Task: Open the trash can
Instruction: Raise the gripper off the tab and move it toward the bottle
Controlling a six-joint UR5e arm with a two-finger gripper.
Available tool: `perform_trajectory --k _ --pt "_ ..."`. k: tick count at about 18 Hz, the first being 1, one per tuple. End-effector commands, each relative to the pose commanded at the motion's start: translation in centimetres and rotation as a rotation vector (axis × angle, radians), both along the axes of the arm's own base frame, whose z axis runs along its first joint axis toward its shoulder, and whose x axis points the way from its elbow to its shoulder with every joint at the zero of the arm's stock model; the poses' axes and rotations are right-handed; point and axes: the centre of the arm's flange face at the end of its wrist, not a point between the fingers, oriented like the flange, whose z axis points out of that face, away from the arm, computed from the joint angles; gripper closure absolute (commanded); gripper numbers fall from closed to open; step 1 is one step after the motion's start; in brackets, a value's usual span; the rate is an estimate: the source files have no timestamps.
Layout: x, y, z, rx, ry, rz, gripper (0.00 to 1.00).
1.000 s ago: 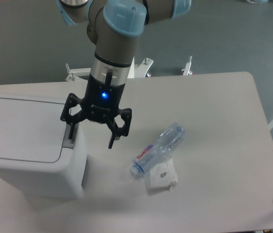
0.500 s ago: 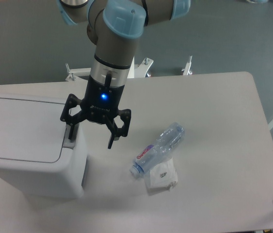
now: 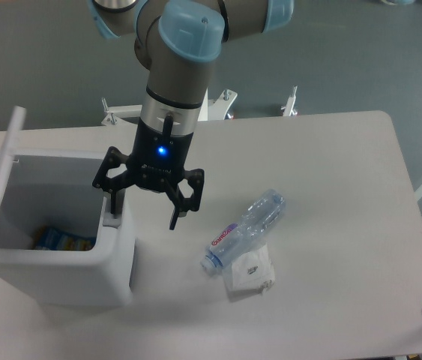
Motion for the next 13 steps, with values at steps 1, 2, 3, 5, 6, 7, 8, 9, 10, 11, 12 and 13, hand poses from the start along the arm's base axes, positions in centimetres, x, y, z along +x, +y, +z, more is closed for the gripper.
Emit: perform_trajectory --k 1,2,3,5,6,7,8,9,10,11,12,13 --pt "-0.1 0.1 0.6 0.010 0.010 0.000 0.00" --pt "-0.2 0.1 1.2 0.019 0.018 0.002 0.00" --pt "-0.9 0.0 1.7 0.027 0.027 0.011 0.00" --pt "-2.9 -0.9 3.0 0.046 0.050 0.044 0.00" --pt "-4.2 -1.6 3.4 0.051 0.062 0.061 0.00" --pt "-5.7 -2.2 3.2 0.046 0.077 0.064 0.00" --pt "-7.2 -3.1 2.9 0.039 0.103 0.050 0.00" --pt "-9.0 -4.1 2.0 0.024 0.127 0.035 0.00" --pt "-11.0 -5.2 1.1 0.010 0.155 0.010 0.00" --pt "-12.6 -6.1 0.6 0.000 0.186 -0.018 0.00" --pt "-14.1 -6.8 -0.3 -0.012 0.201 -0.035 0.00" --pt "-15.5 -7.6 -0.7 -0.019 0.216 -0.043 0.00"
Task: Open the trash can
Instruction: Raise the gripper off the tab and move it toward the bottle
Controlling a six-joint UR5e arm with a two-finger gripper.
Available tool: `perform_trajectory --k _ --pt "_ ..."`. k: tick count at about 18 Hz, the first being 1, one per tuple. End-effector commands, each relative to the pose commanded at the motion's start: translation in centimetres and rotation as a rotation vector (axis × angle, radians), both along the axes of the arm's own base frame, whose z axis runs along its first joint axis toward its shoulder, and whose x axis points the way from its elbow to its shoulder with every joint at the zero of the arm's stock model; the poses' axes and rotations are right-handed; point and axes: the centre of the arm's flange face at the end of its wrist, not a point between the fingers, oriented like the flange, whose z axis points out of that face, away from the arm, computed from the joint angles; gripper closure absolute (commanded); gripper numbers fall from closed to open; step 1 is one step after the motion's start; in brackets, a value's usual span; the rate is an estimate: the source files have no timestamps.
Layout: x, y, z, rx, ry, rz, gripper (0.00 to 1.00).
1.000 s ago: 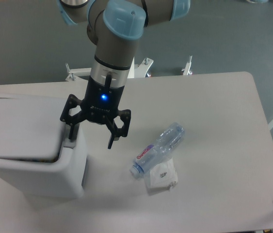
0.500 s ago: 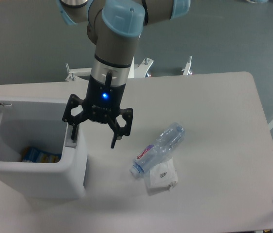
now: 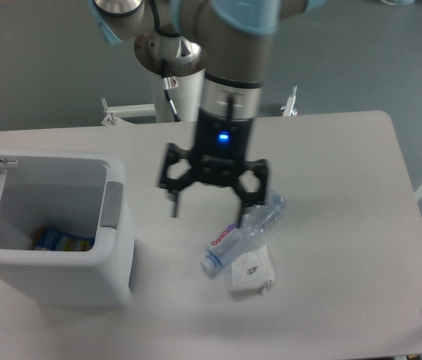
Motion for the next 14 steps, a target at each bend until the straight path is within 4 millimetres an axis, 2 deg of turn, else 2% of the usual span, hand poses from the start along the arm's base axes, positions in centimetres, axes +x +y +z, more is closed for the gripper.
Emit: perform_trajectory --k 2,4,6,8,14 --pt "-2.9 -1.2 -2.0 -0.048 0.025 -0.008 0.00" --pt "-5.1 -2.0 -4.9 -0.205 0.104 -0.029 0.00" --pt "-6.8 -2.7 -7.9 -0.355 0.139 -0.031 0.00" --pt "-7.8 -2.7 -10.6 -0.417 0.134 -0.058 0.00" --pt "-8.1 -2.7 -11.6 -0.519 0.163 -0.099 0.00"
